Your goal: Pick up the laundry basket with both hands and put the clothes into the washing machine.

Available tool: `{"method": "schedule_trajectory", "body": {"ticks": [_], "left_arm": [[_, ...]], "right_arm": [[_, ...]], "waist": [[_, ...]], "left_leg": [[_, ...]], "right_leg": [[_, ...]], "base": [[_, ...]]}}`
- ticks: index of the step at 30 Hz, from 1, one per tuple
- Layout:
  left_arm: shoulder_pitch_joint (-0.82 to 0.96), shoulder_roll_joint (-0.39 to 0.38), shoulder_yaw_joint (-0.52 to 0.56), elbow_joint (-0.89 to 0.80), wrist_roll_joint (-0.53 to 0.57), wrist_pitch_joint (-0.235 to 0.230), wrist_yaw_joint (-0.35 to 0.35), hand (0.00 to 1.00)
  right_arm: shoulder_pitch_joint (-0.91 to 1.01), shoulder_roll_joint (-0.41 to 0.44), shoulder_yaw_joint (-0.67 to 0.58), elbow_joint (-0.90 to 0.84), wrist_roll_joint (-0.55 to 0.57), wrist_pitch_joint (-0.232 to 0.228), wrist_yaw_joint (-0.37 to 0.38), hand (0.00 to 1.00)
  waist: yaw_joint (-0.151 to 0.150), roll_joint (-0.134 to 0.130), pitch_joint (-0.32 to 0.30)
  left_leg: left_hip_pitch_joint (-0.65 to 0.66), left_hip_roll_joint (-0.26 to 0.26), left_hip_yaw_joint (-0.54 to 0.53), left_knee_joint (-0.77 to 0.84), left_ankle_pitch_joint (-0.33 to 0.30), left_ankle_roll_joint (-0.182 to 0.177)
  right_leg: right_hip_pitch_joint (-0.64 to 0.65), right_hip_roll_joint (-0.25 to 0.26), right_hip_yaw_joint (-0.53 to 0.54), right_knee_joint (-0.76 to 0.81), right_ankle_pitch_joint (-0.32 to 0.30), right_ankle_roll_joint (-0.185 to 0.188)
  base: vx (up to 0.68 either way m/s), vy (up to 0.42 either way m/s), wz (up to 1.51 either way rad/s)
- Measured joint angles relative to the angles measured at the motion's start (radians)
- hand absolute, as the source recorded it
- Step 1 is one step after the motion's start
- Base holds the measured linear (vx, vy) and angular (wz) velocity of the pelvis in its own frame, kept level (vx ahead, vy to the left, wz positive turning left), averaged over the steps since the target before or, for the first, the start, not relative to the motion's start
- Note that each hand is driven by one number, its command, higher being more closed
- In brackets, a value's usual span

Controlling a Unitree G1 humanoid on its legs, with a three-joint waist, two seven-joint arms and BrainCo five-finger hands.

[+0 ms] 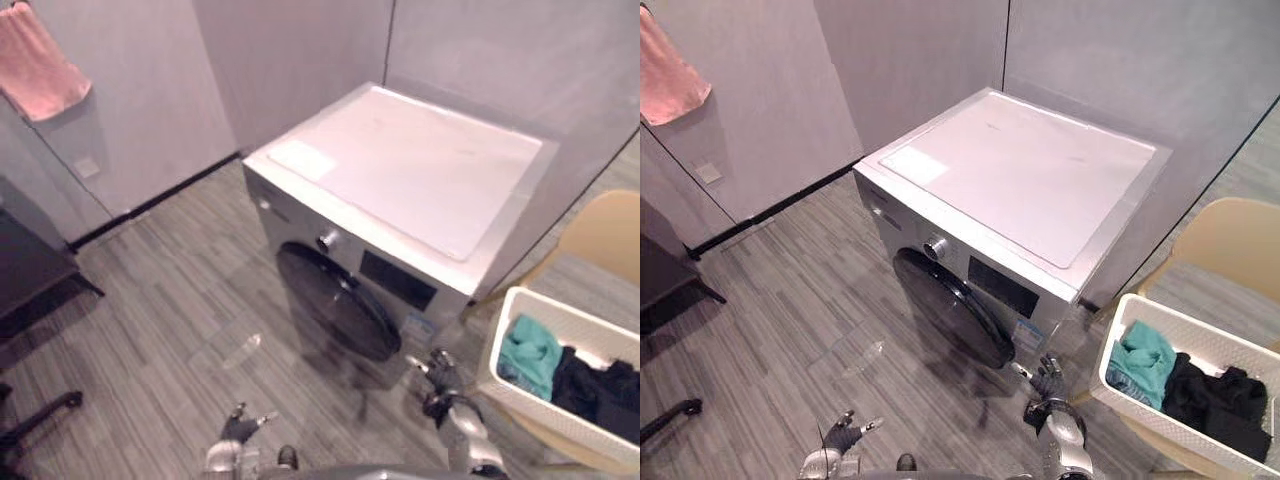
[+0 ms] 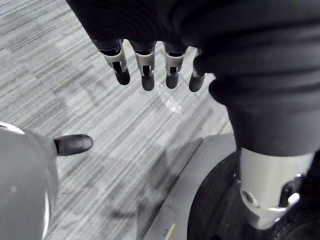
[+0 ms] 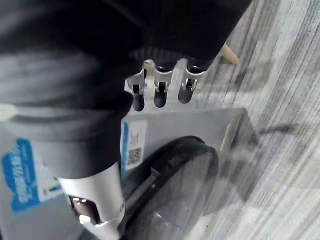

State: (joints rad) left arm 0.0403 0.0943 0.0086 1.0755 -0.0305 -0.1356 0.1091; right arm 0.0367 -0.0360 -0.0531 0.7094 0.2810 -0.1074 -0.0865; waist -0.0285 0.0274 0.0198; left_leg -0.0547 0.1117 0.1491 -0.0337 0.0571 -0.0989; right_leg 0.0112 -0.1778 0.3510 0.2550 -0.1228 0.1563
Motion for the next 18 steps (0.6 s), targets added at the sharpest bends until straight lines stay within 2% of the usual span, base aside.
{"method": "schedule_trajectory", "body": {"ticks": [2, 6, 10, 13, 15, 16, 18], "left_arm": [[-0.014, -0.001, -0.010, 0.001, 0.006, 0.000, 0.000, 0.00], [-0.033, -0.010, -0.065, 0.004, 0.045, 0.000, -0.001, 0.00], [-0.085, -0.024, -0.096, 0.005, 0.067, 0.000, 0.000, 0.00], [-0.099, -0.020, -0.096, 0.005, 0.072, 0.000, 0.003, 0.00], [-0.099, -0.015, -0.098, 0.003, 0.072, 0.000, 0.005, 0.00], [-0.100, -0.007, -0.098, -0.002, 0.072, 0.000, 0.008, 0.00], [-0.101, -0.012, -0.100, -0.002, 0.072, 0.001, 0.014, 0.00]], "right_arm": [[0.004, -0.015, 0.058, -0.046, -0.026, 0.002, 0.006, 0.00], [-0.038, -0.052, 0.133, -0.112, -0.068, 0.000, 0.033, 0.00], [-0.121, -0.089, 0.185, -0.137, -0.060, -0.002, 0.044, 0.00], [-0.159, -0.080, 0.213, -0.147, -0.036, -0.002, 0.045, 0.00], [-0.169, -0.069, 0.239, -0.162, -0.034, -0.003, 0.045, 0.00], [-0.180, -0.059, 0.259, -0.181, -0.034, -0.003, 0.045, 0.00], [-0.212, -0.057, 0.262, -0.184, -0.034, -0.004, 0.043, 0.00]], "waist": [[-0.001, 0.005, 0.001], [0.003, -0.008, 0.015], [0.016, -0.005, 0.064], [0.025, -0.009, 0.093], [0.047, -0.021, 0.101], [0.048, -0.035, 0.111], [0.044, -0.017, 0.142]], "left_leg": [[0.000, 0.011, -0.004, -0.047, 0.036, -0.008], [-0.030, 0.029, -0.008, -0.060, 0.070, -0.016], [-0.112, 0.031, -0.023, -0.062, 0.110, -0.011], [-0.134, 0.035, -0.036, -0.069, 0.126, -0.011], [-0.144, 0.035, -0.034, -0.070, 0.128, -0.022], [-0.155, 0.028, -0.034, -0.070, 0.135, -0.024], [-0.166, 0.039, -0.048, -0.070, 0.142, -0.025]], "right_leg": [[-0.004, 0.008, -0.021, -0.022, 0.006, 0.011], [-0.036, 0.021, -0.055, -0.035, 0.007, 0.012], [-0.085, 0.017, -0.105, -0.063, 0.006, 0.012], [-0.084, 0.015, -0.132, -0.098, 0.005, 0.013], [-0.084, 0.007, -0.138, -0.125, -0.007, 0.028], [-0.082, -0.004, -0.152, -0.142, -0.039, 0.041], [-0.087, 0.009, -0.163, -0.142, -0.045, 0.033]], "base": [[0.00, -0.181, 0.02], [-0.03, -0.166, 0.00], [-0.10, -0.088, 0.06], [-0.17, -0.064, 0.06], [-0.16, -0.068, -0.06], [-0.19, -0.091, 0.09], [-0.21, -0.084, 0.15]]}}
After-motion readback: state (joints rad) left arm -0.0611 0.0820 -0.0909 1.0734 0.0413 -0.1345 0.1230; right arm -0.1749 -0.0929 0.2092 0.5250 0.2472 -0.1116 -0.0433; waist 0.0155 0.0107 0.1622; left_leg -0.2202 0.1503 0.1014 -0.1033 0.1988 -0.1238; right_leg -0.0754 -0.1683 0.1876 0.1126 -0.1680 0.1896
